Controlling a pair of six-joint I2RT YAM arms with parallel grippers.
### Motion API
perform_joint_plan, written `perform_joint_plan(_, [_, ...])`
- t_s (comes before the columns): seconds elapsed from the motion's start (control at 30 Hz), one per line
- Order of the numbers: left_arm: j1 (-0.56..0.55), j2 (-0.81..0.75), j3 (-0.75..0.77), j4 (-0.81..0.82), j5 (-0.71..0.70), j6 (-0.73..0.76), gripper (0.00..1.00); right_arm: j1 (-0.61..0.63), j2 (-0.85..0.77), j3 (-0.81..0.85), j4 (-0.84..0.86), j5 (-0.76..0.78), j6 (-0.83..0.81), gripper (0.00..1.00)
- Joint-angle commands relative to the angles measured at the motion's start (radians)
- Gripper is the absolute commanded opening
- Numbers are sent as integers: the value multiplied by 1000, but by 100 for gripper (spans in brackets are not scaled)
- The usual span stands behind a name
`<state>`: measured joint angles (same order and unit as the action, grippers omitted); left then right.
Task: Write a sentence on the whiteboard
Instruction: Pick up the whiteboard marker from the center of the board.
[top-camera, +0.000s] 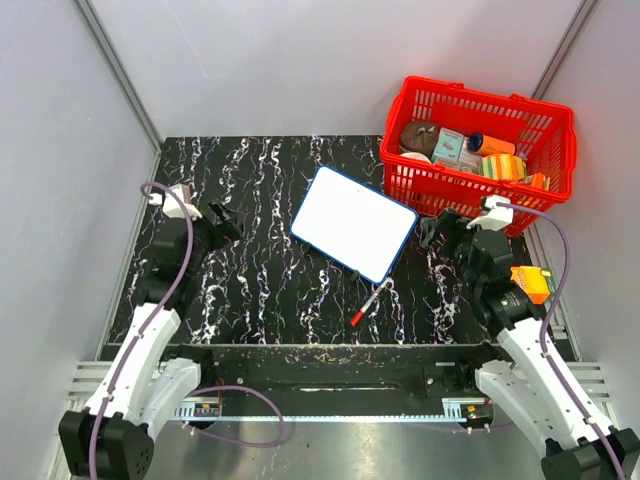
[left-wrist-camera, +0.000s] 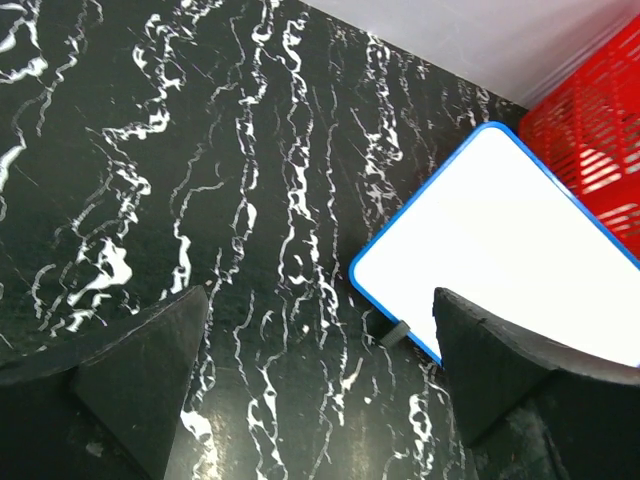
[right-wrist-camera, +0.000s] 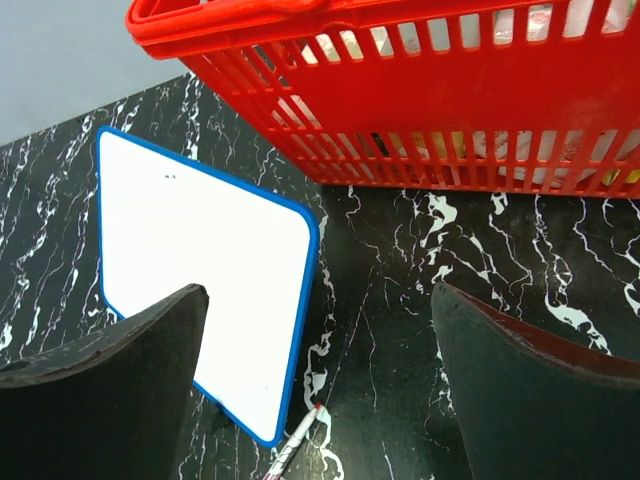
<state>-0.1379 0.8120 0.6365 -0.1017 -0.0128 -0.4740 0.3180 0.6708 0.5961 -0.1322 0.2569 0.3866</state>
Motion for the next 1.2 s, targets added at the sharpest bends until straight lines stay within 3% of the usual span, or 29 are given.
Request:
perform_joint_plan(0.0, [6,-66,-32,-7,82,-101,99,4,24,68,-53,-73,12,100])
perform_joint_plan(0.1, [-5,-73,-58,42,244,-72,99,3,36,77,-83,-56,15,100])
perform_joint_plan(0.17, [-70,-48,-54,51,257,-46,99,4,42,79,-95,-50,24,100])
perform_joint_plan(0.37, [-386,111,51,-72,130,23,99,4,52,67,-110,-56,28,100])
perform_joint_plan(0.53, [-708,313,143,-136,-125,52,99,4,73,65,-113,-90,24,100])
perform_joint_plan(0.73, [-951,584,253,-138,-226,74,99,4,96,76,-124,-96,12,100])
perform_joint_plan(0.97, [-1088,809,376,-135,-263,78,98,4,82,59,-122,-68,9,100])
perform_joint_plan(1.17, [-1148,911,411,-133,-309,77,84,4,82,59,-132,-61,3,100])
